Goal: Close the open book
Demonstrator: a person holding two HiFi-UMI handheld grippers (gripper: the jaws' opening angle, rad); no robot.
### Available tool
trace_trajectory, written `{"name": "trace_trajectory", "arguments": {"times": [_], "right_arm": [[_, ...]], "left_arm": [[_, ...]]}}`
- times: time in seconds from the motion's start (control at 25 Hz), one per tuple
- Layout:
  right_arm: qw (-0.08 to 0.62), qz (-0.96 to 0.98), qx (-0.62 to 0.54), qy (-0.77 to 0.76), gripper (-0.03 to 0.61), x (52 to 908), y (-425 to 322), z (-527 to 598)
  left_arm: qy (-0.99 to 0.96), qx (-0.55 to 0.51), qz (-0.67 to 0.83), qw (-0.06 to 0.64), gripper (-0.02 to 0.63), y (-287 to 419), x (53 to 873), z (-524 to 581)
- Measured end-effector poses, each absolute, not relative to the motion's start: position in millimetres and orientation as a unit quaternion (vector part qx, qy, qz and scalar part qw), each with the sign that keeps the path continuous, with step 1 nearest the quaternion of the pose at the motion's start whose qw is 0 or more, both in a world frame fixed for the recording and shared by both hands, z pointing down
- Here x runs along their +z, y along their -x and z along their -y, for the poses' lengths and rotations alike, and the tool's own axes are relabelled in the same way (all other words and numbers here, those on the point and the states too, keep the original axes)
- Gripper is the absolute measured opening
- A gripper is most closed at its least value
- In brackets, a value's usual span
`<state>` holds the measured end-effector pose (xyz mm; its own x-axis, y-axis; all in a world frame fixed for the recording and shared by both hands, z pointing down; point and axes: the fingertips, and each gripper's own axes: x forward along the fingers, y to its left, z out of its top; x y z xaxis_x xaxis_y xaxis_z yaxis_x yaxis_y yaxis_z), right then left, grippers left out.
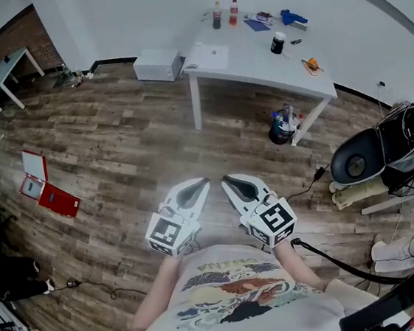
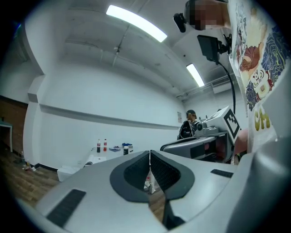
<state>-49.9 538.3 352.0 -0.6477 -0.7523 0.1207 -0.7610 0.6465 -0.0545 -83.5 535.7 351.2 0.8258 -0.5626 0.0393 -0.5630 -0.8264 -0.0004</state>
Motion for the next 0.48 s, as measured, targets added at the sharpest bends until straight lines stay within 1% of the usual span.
{"name": "trace_trajectory", "arguments": {"times": [0.28,0.48], "right_arm": [[0.046,0.9,0.056,-0.429,0.034,358.1,75.2,-533.8],[0.055,0.9,0.063,-0.427,0.035,364.9,73.4,-520.4]], "left_arm": [[-0.958,0.017,0.285,0.002,0.015,110.0,350.7,-530.6],[-0.958,0.023,0.285,0.008,0.015,109.0,354.4,-517.5]]}}
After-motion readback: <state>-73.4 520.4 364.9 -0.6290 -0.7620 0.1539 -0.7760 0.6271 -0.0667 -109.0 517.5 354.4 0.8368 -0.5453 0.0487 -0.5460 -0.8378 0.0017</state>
